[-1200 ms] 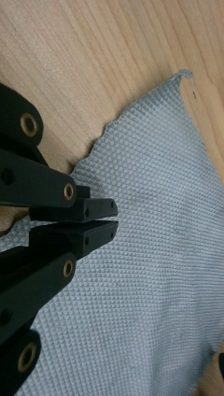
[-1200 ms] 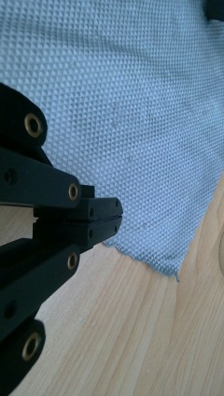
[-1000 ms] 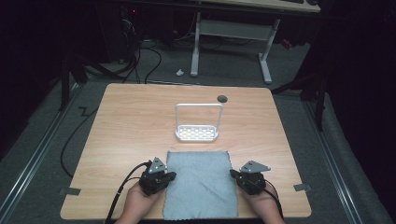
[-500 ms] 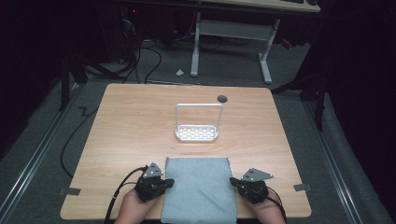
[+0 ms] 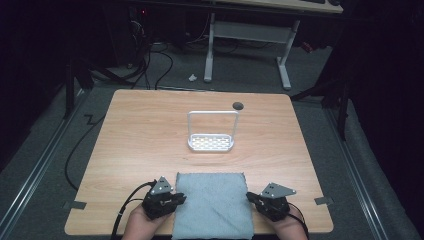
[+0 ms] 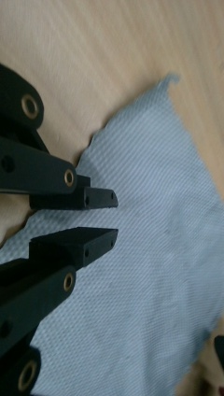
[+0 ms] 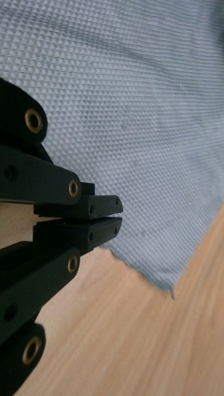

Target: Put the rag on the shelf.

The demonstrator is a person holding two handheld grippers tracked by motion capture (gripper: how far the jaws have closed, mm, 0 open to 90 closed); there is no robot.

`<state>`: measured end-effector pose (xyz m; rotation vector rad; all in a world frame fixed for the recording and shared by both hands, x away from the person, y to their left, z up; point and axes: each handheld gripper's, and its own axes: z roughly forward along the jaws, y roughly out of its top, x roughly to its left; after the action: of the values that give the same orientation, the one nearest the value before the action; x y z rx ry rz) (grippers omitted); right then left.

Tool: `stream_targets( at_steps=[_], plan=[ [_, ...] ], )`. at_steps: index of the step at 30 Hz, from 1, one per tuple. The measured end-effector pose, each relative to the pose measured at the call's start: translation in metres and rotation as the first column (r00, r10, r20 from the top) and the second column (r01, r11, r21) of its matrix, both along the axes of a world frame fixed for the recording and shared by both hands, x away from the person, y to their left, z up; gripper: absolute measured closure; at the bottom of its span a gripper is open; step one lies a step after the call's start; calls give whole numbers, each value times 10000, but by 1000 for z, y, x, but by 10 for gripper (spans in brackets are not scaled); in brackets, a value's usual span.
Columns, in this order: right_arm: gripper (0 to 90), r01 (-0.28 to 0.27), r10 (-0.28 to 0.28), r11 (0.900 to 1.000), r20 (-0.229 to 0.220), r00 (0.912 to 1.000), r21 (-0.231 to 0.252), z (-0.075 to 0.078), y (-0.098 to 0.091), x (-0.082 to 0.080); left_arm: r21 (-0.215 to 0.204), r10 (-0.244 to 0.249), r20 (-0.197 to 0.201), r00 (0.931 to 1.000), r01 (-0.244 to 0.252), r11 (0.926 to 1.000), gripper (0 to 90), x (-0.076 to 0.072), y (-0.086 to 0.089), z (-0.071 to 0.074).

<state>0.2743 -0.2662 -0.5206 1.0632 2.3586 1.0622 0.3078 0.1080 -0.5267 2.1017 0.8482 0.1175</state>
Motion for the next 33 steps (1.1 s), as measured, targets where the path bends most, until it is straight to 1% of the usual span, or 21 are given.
stream_targets(
  at_steps=[2,3,4,5,8,9,11,14,16,18,19,20,21,22,23,25,27,29,30,31,33],
  plan=[
    [862,56,-56,10000,26,10000,39,0,-2,1,-268,551,274,9981,-543,9982,753,2,4,2],
    [854,125,-125,9999,26,9999,28,0,-4,1,-195,732,529,9959,-723,9972,742,5,7,3],
    [850,200,-200,9998,0,9998,11,-1,-5,2,-242,1007,632,9929,-994,9948,731,7,10,3],
    [844,254,-254,9997,-13,9997,40,-2,-7,2,-301,1219,648,9904,-1202,9923,721,10,12,3],
    [828,449,-449,9989,-52,9990,114,-3,-11,5,-195,1816,674,9811,-1807,9833,682,19,15,0],
    [823,447,-447,9989,-10,9990,110,-3,-11,5,-216,1921,590,9796,-1911,9813,671,22,15,-1],
    [814,463,-464,9988,26,9989,148,-2,-12,5,-118,2119,741,9745,-2117,9773,655,27,11,-3],
    [800,349,-354,9991,168,9992,256,0,-11,4,63,2312,592,9711,-2320,9727,641,32,6,-5],
    [789,165,-173,9995,304,9994,286,2,-11,1,173,2244,675,9722,-2261,9740,633,33,3,-6],
    [781,46,-58,9996,421,9991,288,3,-13,-1,184,2335,513,9710,-2347,9719,629,35,3,-7],
    [781,124,-139,9992,414,9990,369,3,-16,0,-24,2408,438,9696,-2409,9705,629,37,5,-7],
    [781,453,-467,9967,192,9987,679,1,-20,5,-269,2479,388,9680,-2470,9686,629,38,6,-6],
    [781,453,-467,9967,192,9987,679,1,-20,5,-486,2512,378,9672,-2493,9672,629,39,7,-5],
    [781,647,-652,9947,43,9979,797,0,-22,8,-593,2543,372,9664,-2519,9659,629,41,7,-4],
    [780,746,-751,9938,29,9972,829,0,-23,10,-570,2631,365,9641,-2608,9637,629,42,7,-4],
    [780,933,-941,9921,56,9956,842,1,-23,10,-388,2681,307,9629,-2669,9629,627,45,5,-6],
    [779,1048,-1062,9913,128,9943,798,2,-24,9,-210,2624,107,9649,-2621,9648,627,48,3,-7],
    [777,1171,-1180,9904,89,9930,734,2,-24,9,-225,2546,210,9668,-2541,9669,627,48,2,-7],
    [777,1262,-1271,9893,76,9919,735,1,-25,9,-266,2529,156,9674,-2524,9673,628,49,1,-7],
    [775,1312,-1321,9884,78,9912,762,1,-25,10,-171,2510,147,9679,-2507,9679,631,49,0,-7],
    [773,1404,-1413,9868,47,9900,806,0,-27,11,-142,2579,194,9660,-2576,9661,636,50,-1,-8]
  ],
)
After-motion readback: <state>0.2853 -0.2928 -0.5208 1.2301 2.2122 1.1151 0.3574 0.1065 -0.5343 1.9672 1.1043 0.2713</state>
